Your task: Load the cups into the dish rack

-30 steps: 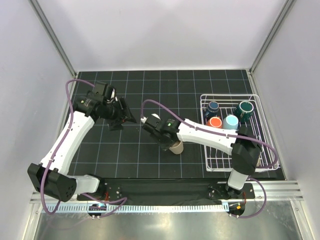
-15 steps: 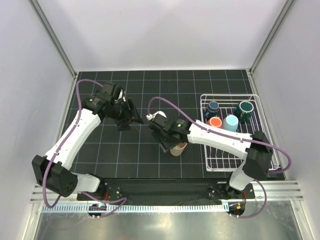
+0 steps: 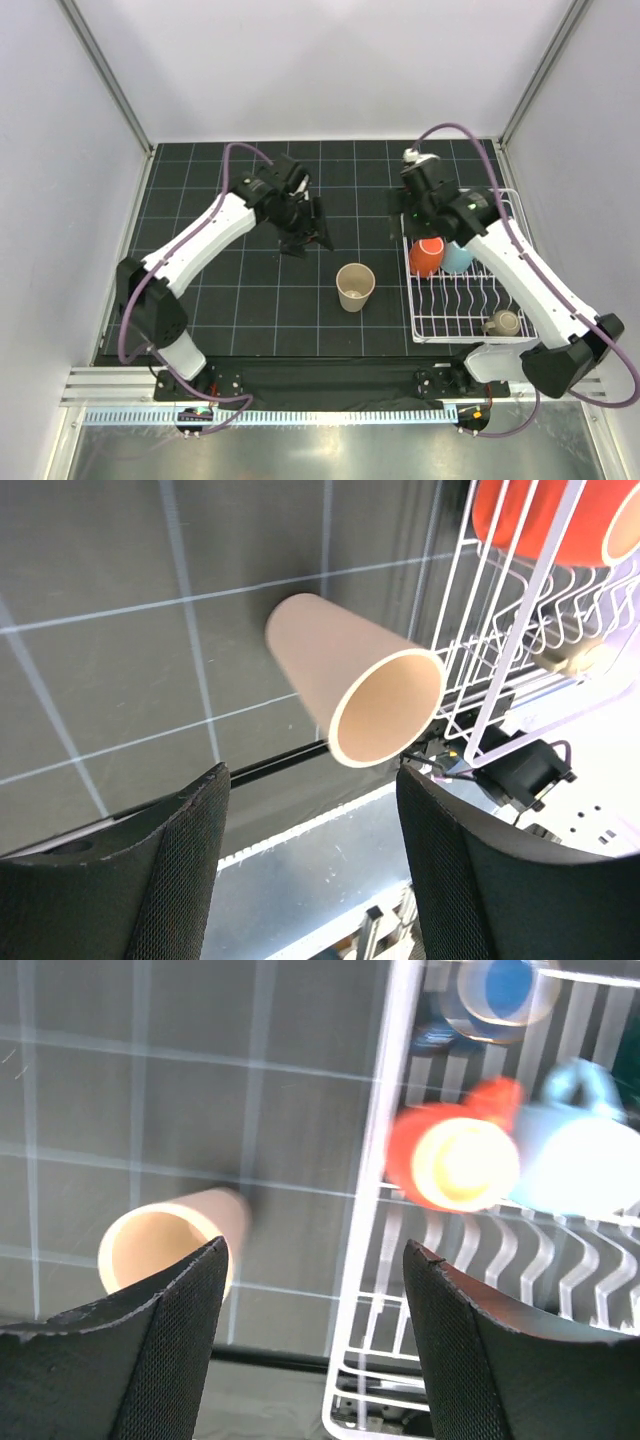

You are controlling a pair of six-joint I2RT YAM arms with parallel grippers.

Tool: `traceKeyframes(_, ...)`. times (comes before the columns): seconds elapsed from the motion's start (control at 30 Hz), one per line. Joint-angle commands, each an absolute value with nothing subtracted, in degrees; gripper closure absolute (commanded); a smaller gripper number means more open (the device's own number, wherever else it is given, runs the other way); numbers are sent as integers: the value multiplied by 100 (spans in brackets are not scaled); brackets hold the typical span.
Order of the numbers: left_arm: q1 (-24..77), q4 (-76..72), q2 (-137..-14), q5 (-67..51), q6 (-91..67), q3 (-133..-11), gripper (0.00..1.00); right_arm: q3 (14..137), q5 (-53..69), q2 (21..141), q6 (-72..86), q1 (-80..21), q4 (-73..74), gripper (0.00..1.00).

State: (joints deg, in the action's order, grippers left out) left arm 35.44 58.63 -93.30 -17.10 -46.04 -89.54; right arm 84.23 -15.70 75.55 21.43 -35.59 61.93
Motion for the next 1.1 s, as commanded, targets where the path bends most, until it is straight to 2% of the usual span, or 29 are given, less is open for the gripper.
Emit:
traceKeyframes(0.0, 3858, 5985, -9649, -1714, -4562, -9404, 34, 8561, -1285, 7278, 2136, -2972, 6513, 28)
traceKeyframes(0.3, 4745, 7039, -10784, -924, -4351, -10371, 37, 8104, -687, 6785, 2048, -2093, 6495, 28)
traceKeyframes(0.5, 4948, 7163, -10889, -537, -4333, -10336, 40, 7866, -571, 6566, 1995, -1934, 6478, 28)
traceKeyframes(0.73, 5089, 6715, -11056, -835, -4289, -10002, 45, 7901, -457, 6530, 2021, -1890, 6469, 28)
traceKeyframes(0.9, 5106, 6539, -11171, -782, -4263, -9888, 57, 8051, -317, 6565, 2074, -1881, 6477, 27)
traceKeyframes(1.0, 5089, 6434, -11215, -791, -4228, -9844, 68, 8077, -290, 6583, 2048, -1890, 6513, 27)
traceKeyframes(1.07, 5080, 6390, -11215, -774, -4193, -9844, 79, 8095, -194, 6627, 2039, -1890, 6556, 27)
